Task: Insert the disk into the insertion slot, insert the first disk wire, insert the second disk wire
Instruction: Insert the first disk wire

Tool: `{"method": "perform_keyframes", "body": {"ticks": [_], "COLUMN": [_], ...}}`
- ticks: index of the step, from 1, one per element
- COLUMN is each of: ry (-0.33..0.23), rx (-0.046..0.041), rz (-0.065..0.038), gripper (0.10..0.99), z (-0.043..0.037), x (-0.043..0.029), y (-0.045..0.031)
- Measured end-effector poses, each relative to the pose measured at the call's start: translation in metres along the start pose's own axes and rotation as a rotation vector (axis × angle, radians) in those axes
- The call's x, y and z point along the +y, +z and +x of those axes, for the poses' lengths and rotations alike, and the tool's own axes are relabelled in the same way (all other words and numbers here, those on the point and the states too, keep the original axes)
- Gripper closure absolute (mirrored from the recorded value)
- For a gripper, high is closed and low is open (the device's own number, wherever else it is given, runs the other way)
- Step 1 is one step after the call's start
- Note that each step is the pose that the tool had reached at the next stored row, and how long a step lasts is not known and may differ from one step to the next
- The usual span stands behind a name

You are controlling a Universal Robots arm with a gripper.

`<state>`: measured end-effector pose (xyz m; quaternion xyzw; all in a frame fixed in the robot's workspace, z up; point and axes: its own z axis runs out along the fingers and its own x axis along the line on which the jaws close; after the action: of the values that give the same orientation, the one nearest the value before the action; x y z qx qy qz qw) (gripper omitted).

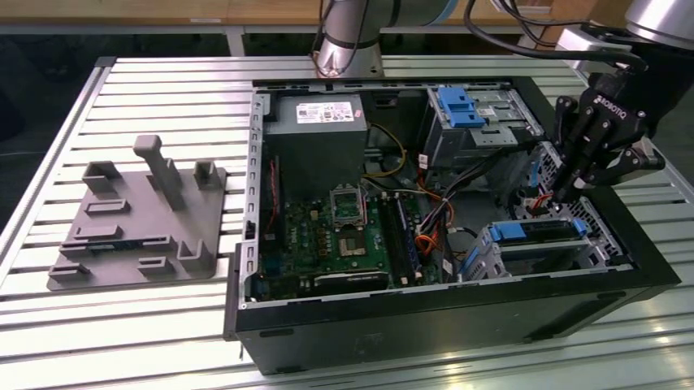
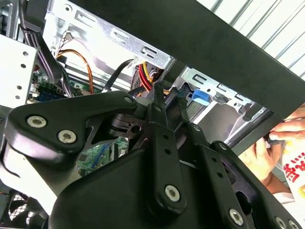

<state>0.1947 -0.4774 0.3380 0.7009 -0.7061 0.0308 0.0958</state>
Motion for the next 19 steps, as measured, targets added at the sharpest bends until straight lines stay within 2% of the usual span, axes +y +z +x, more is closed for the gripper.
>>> {"method": "perform_keyframes", "body": {"ticks": [2,7,8,9,11,15,18,19], "ry": [-0.001,-0.001,-0.001,-0.001,-0.001,0.000,0.001,0.001], "rx": [0.0010,0.0102,0.0123,0.0145,0.0188,0.0298,0.0459,0.0474], "rz": [0.000,0.000,0.000,0.000,0.000,0.000,0.001,0.000], "gripper": [0.820,0.820,0.835,0.898,0.922,0.922,0.922,0.922], "z": [0.0000,-0.0004,-0.0006,-0.0009,-0.0015,-0.0021,-0.0021,-0.0021], "x": [0.0000,0.0000,0.0000,0.0000,0.0000,0.0000,0.0019,0.0032], "y": [0.0000,-0.0001,-0.0002,-0.0003,-0.0002,0.0000,0.0000,0.0002]}}
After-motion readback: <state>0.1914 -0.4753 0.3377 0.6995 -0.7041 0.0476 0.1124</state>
